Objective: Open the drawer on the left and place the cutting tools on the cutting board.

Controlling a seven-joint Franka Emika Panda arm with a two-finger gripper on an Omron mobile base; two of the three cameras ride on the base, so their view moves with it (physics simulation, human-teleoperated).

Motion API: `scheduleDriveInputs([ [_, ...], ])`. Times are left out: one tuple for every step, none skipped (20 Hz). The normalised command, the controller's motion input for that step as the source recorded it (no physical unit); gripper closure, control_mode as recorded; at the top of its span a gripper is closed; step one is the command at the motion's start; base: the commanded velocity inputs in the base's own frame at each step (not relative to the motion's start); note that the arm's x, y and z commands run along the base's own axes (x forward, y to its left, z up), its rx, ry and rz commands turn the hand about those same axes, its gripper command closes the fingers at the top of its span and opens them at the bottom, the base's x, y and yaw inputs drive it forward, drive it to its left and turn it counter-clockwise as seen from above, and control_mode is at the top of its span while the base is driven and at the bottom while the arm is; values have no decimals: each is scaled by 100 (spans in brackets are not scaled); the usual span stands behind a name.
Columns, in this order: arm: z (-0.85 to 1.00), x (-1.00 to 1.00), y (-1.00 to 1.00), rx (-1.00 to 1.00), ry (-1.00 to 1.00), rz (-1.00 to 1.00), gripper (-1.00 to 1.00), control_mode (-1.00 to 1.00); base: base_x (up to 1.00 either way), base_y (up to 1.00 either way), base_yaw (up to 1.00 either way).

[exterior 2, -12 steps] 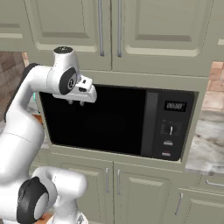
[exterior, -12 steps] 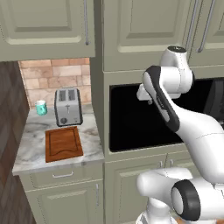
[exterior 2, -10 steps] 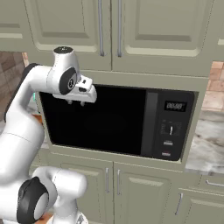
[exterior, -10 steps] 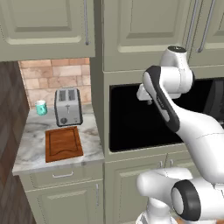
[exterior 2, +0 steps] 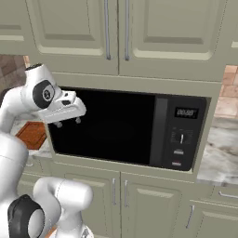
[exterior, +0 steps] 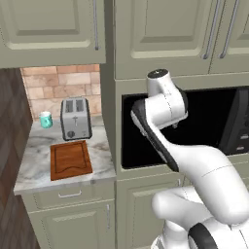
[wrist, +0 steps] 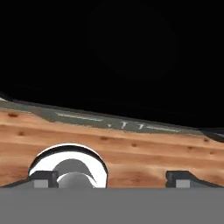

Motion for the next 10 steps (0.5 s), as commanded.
scheduleDriveInputs([
  [-76, -21, 90, -59, 18, 10, -100, -100, 0, 0, 0],
  [-74, -20, 91, -59, 17, 10, -100, -100, 0, 0, 0],
  [-78, -22, 94, -61, 17, 10, -100, -100, 0, 0, 0],
  [-74, -24, 88, -58, 14, 9, -100, -100, 0, 0, 0],
  [-66, -16, 82, -47, 17, 7, -100, -100, 0, 0, 0],
  [-59, -7, 81, -35, 18, 5, -100, -100, 0, 0, 0],
  [-48, 0, 76, -18, 19, 3, -100, -100, 0, 0, 0],
  [-37, 0, 71, -11, 13, 3, -100, -100, 0, 0, 0],
  [-28, 0, 67, -6, 6, 3, -100, -100, 0, 0, 0],
  [-27, 0, 67, -4, 4, 3, -100, -100, 0, 0, 0],
])
